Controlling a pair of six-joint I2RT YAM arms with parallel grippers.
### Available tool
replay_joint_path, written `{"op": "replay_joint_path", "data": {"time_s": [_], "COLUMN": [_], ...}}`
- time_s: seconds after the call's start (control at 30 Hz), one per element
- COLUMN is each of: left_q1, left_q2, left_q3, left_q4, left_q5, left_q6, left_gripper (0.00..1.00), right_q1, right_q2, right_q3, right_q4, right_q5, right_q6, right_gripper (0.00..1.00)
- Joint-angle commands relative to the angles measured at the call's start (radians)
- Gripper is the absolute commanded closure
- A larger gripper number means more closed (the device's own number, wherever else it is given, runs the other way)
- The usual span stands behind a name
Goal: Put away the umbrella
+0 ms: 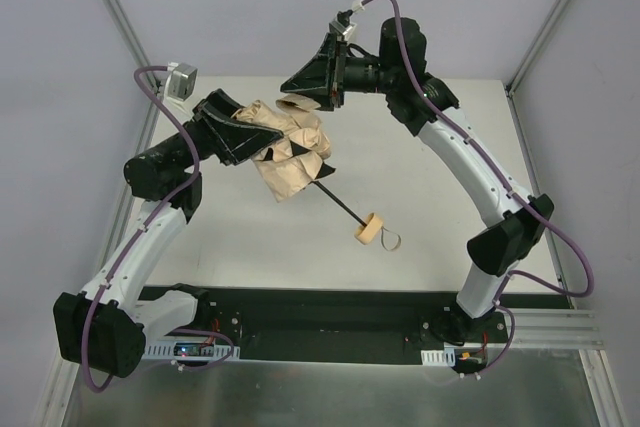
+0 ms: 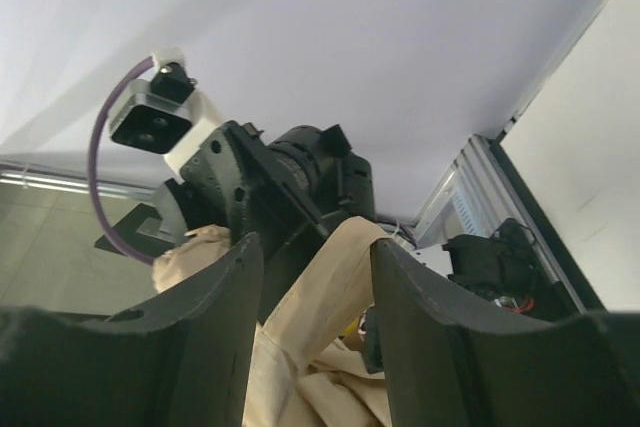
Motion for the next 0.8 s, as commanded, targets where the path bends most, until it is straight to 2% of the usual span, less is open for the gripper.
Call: {"op": "replay_joint_path", "data": {"time_s": [0.0,0.13,0.23,0.33,0.43,0.5,0.57,0.63,0.77], "left_q1": [-0.003,-0.003,-0.003,-0.003,-0.003,-0.003,-0.003,-0.003,-0.003], "left_q2": [-0.017,-0.017,-0.040,-0.072,-0.123,-0.161,-0.184,-0.198,-0.213], "left_q3": [0.065,0.075,0.043,0.039,0.079,0.108,0.136,0.147,0.118], "left_q4": [0.282,0.264,0.209,0.074,-0.174,-0.387,-0.526,-0.595,-0.624], "left_q5": [-0.076,-0.070,-0.081,-0.081,-0.050,-0.058,-0.061,-0.073,-0.107], "left_q6": [-0.038,-0.037,0.017,0.127,0.328,0.489,0.610,0.670,0.694], "left_gripper": [1.00,1.00,1.00,1.00,1.00,1.00,1.00,1.00,1.00], "right_q1": [-0.013,-0.021,-0.028,-0.039,-0.086,-0.164,-0.257,-0.295,-0.320], "right_q2": [-0.063,-0.095,-0.125,-0.146,-0.201,-0.276,-0.354,-0.427,-0.517], "right_q3": [-0.002,-0.002,-0.009,0.014,-0.004,-0.117,-0.283,-0.421,-0.549], "right_q4": [-0.089,-0.158,-0.155,-0.225,-0.411,-0.428,-0.278,-0.129,-0.103], "right_q5": [0.020,0.045,0.048,0.057,0.190,0.246,0.204,0.197,0.244], "right_q6": [-0.142,-0.217,-0.223,-0.324,-0.440,-0.363,-0.200,-0.084,0.010], "right_gripper": [0.50,0.49,0.43,0.31,0.15,0.07,0.06,0.04,0.02]}}
